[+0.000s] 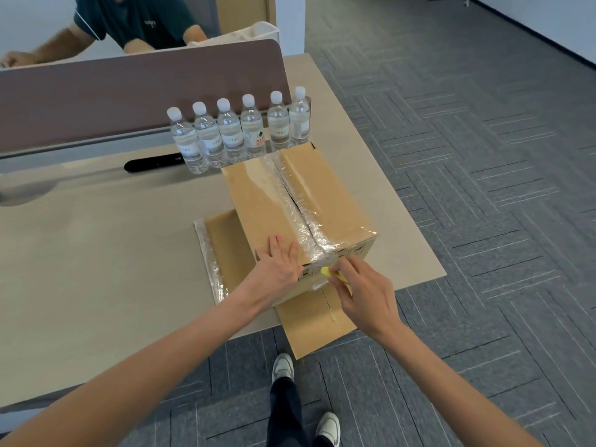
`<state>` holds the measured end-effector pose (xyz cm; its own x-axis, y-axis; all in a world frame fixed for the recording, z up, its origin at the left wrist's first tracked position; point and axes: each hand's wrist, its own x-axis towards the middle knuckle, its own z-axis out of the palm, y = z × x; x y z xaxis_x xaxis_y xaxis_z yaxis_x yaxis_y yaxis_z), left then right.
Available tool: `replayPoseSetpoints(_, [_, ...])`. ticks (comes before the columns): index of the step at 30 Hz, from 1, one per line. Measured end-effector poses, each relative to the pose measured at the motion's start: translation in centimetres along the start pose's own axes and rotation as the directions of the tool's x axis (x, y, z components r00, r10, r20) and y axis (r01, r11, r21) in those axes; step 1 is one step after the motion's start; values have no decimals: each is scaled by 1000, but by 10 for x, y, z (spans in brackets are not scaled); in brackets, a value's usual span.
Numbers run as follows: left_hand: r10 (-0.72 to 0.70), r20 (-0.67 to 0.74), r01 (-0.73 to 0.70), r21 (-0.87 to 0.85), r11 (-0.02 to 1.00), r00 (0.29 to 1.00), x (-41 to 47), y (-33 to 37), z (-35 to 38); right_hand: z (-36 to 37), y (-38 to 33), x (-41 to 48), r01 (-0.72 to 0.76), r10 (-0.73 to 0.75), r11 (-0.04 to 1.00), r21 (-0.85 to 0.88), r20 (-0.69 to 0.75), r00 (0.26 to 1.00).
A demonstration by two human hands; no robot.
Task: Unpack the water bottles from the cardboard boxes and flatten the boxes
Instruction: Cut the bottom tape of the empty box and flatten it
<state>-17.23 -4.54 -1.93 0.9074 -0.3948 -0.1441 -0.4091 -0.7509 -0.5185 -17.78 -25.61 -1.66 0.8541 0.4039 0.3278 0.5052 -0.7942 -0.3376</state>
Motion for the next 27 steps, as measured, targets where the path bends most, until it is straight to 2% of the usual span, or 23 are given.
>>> replayPoseSetpoints(3, [-5,1,5,36,999,1000,-1,-1,-6,2,0,1,-12,12,1000,27,5,1000])
replayPoseSetpoints(11, [-6,-99,4,-15,1000,995,1,-3,0,7,-1,2,-5,6,999,33,-10,1000])
replayPoseSetpoints(16, [7,-113,-10,-22,1000,994,-1,-4,3,5,2,5,-1,4,998,58,-56,998])
replayPoseSetpoints(27, [14,-156,-15,-6,1000,988,3,-4,14,6,3,13,-1,1,999,49,1,1000])
